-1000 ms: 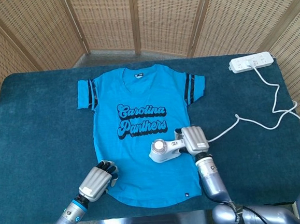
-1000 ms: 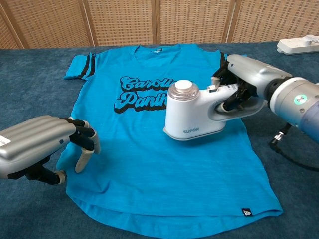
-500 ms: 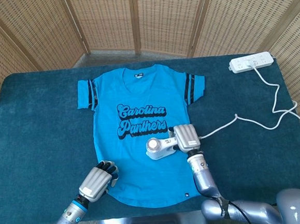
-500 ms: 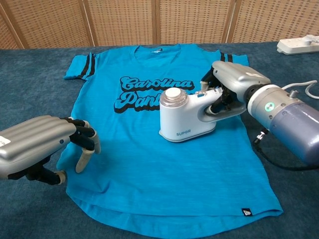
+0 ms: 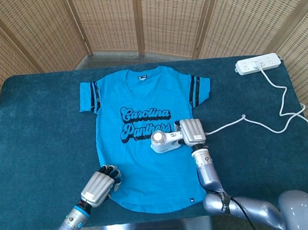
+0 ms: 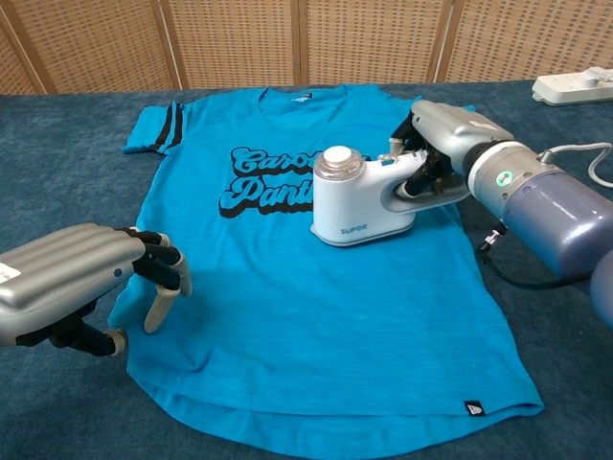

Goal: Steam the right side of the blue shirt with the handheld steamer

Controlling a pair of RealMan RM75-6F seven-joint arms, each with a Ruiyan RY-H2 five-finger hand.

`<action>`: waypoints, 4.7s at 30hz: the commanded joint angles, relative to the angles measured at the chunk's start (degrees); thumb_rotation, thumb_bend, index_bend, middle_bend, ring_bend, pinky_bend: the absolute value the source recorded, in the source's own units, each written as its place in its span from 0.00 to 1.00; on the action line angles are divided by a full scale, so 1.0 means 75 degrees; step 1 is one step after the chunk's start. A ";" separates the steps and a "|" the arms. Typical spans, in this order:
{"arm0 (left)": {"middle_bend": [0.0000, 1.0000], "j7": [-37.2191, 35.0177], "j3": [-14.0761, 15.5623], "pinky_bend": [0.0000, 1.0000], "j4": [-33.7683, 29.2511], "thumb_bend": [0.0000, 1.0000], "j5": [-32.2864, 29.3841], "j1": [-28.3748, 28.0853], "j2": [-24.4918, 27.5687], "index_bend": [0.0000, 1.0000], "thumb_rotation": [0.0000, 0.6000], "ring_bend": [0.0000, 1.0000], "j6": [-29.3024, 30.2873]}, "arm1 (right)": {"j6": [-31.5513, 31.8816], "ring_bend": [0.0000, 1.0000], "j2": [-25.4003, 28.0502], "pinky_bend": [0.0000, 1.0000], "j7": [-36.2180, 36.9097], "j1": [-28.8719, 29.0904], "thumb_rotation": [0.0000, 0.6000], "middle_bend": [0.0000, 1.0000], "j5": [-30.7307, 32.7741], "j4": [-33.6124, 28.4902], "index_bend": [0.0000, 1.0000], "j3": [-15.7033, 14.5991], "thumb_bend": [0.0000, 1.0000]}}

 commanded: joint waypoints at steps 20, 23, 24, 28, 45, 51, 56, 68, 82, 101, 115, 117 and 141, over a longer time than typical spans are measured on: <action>0.37 -0.0142 0.0008 0.22 0.0127 0.42 0.0058 -0.0018 -0.0032 0.65 1.00 0.23 -0.0034 | 0.0482 0.69 0.0185 0.59 0.0051 -0.0616 1.00 0.68 -0.0718 -0.0928 0.66 -0.0953 0.38; 0.37 -0.0153 0.0011 0.22 0.0139 0.42 0.0067 -0.0022 -0.0049 0.65 1.00 0.23 -0.0042 | 0.0495 0.68 0.0203 0.59 0.0016 -0.0645 1.00 0.68 -0.0799 -0.1063 0.66 -0.0998 0.38; 0.37 -0.0153 0.0011 0.22 0.0140 0.42 0.0070 -0.0021 -0.0054 0.65 1.00 0.23 -0.0040 | 0.0481 0.68 0.0199 0.59 0.0014 -0.0643 1.00 0.68 -0.0799 -0.1063 0.66 -0.0988 0.38; 0.37 -0.0145 0.0008 0.22 0.0135 0.42 0.0067 -0.0008 -0.0053 0.65 1.00 0.23 -0.0019 | 0.0373 0.68 0.0175 0.59 0.0049 -0.0594 1.00 0.68 -0.0741 -0.0932 0.66 -0.0859 0.38; 0.37 -0.0035 -0.0026 0.22 0.0110 0.42 -0.0038 0.0002 -0.0057 0.65 1.00 0.23 -0.0042 | -0.0010 0.68 0.0167 0.58 0.0623 -0.0361 1.00 0.68 -0.0375 0.0207 0.66 -0.0111 0.38; 0.37 -0.0031 -0.0019 0.22 0.0120 0.42 -0.0035 -0.0009 -0.0088 0.65 1.00 0.23 -0.0069 | -0.0040 0.68 0.0173 0.58 0.0723 -0.0436 1.00 0.68 -0.0416 0.0222 0.66 -0.0235 0.38; 0.37 -0.0045 -0.0015 0.22 0.0120 0.42 -0.0032 0.0001 -0.0066 0.65 1.00 0.23 -0.0048 | -0.0007 0.68 0.0130 0.58 0.0798 -0.0509 1.00 0.68 -0.0527 0.0089 0.66 -0.0379 0.38; 0.37 -0.0170 0.0006 0.22 0.0185 0.42 0.0029 0.0015 -0.0053 0.65 1.00 0.23 -0.0011 | 0.0248 0.68 0.0050 0.58 0.0597 -0.0681 1.00 0.68 -0.0914 -0.0600 0.66 -0.0784 0.38; 0.37 -0.0219 0.0006 0.22 0.0241 0.42 0.0032 0.0016 -0.0073 0.65 1.00 0.23 -0.0026 | 0.0126 0.68 0.0045 0.58 0.0581 -0.0653 1.00 0.68 -0.0827 -0.0536 0.66 -0.0623 0.37; 0.37 -0.0123 -0.0033 0.22 0.0181 0.42 -0.0030 0.0012 -0.0063 0.64 1.00 0.23 -0.0033 | -0.0084 0.68 -0.0030 0.58 0.1110 -0.0381 1.00 0.68 -0.0565 0.0935 0.66 0.0066 0.37; 0.37 -0.0110 -0.0025 0.22 0.0188 0.42 -0.0035 0.0002 -0.0082 0.65 1.00 0.23 -0.0055 | -0.0019 0.68 0.0073 0.58 0.1163 -0.0606 1.00 0.68 -0.0921 0.0009 0.66 -0.0437 0.37; 0.37 -0.0122 -0.0024 0.22 0.0188 0.42 -0.0028 0.0008 -0.0072 0.65 1.00 0.23 -0.0038 | 0.0010 0.68 0.0098 0.58 0.1099 -0.0628 1.00 0.68 -0.0991 -0.0192 0.66 -0.0522 0.37; 0.37 -0.0152 0.0001 0.22 0.0222 0.42 0.0019 0.0032 -0.0071 0.65 1.00 0.23 -0.0011 | 0.0102 0.67 0.0527 0.57 0.1243 -0.0840 1.00 0.68 -0.0594 0.0223 0.66 -0.0148 0.37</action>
